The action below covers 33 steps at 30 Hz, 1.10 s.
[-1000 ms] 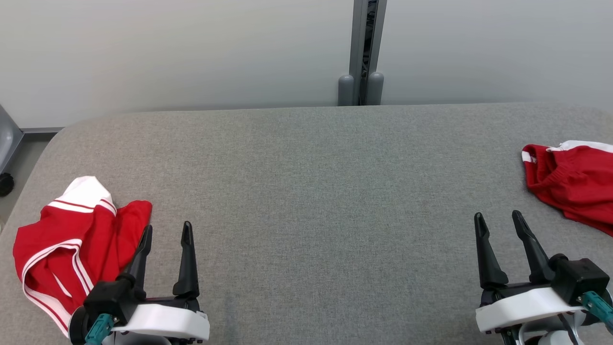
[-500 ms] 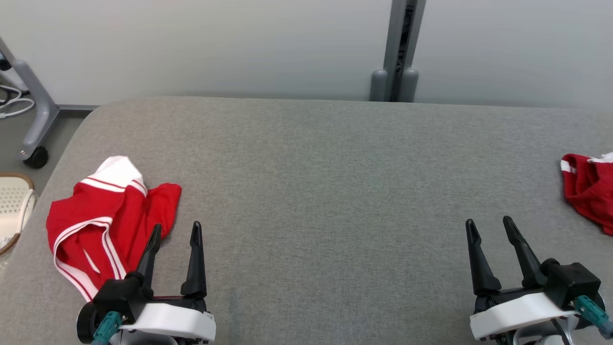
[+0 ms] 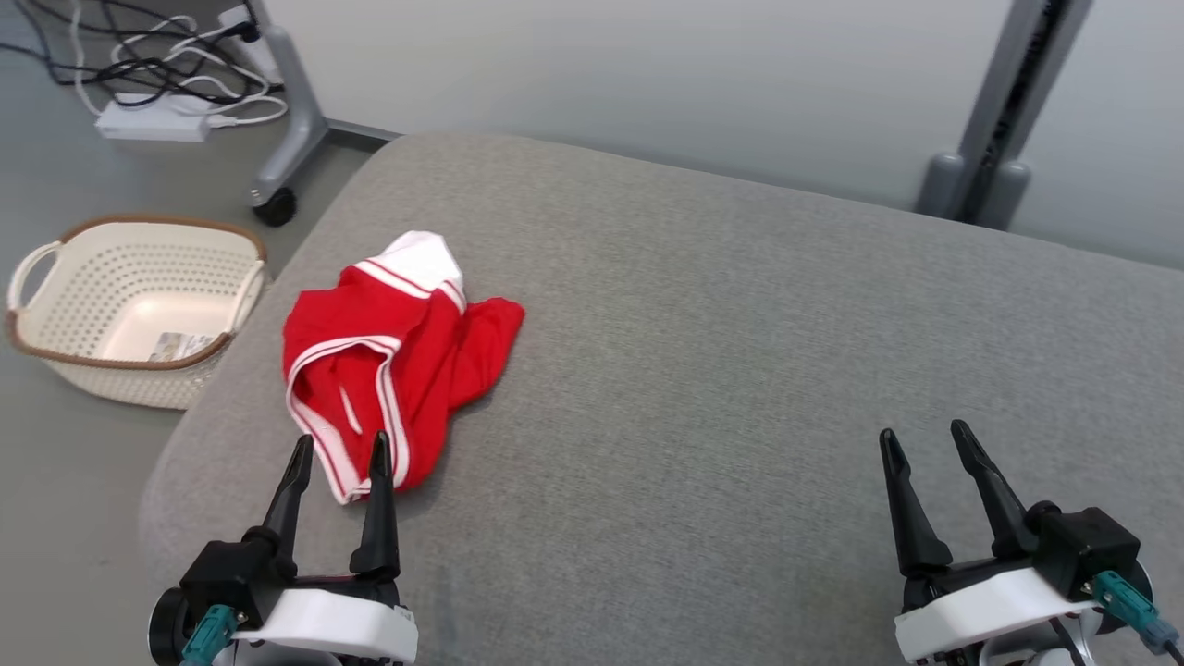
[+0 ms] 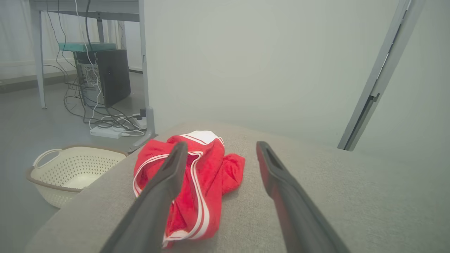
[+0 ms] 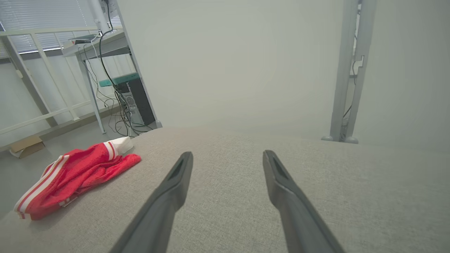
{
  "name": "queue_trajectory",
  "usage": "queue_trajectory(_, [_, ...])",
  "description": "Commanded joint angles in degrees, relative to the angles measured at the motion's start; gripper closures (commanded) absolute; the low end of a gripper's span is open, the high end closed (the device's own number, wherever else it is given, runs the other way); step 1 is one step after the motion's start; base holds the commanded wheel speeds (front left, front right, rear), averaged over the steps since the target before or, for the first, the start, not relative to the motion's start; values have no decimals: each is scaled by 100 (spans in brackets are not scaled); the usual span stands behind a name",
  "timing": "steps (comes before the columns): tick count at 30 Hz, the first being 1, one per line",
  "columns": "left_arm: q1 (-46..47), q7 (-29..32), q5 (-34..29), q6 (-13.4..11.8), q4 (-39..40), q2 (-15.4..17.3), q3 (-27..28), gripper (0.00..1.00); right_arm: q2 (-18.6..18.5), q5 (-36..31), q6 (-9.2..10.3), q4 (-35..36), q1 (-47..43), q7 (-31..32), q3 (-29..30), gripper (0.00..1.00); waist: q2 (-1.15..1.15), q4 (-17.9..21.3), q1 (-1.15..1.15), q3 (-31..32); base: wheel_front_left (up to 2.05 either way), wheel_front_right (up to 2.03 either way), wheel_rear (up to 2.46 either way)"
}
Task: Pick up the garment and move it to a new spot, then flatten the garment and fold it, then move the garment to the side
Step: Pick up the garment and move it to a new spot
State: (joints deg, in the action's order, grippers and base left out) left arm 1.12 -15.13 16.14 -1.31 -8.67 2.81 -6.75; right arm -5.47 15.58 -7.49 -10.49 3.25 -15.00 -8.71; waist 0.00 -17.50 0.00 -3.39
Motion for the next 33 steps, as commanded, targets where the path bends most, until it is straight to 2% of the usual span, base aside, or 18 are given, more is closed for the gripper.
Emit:
queue_trajectory(1, [-63, -3, -42, 2, 31, 19, 44, 0, -16, 21, -1, -17, 7, -23, -20, 0, 0, -434, 0, 66, 0, 0, 0])
queue_trajectory(7, [-171, -3, -97, 45, 48, 19, 117, 0, 61, 51, -1, -37, -77, -23, -95, 0, 0, -912, 0, 221, 0, 0, 0])
queue_trajectory(13, [-274, -3, -148, 87, 50, 19, 181, 0, 130, 29, -1, -66, -137, -23, -97, 0, 0, -1133, 0, 347, 0, 0, 0])
queue_trajectory(33, [-162, -3, 11, 1, 93, 18, 140, 0, 87, 4, -1, -65, -21, -23, -174, 0, 0, -858, 0, 141, 0, 0, 0])
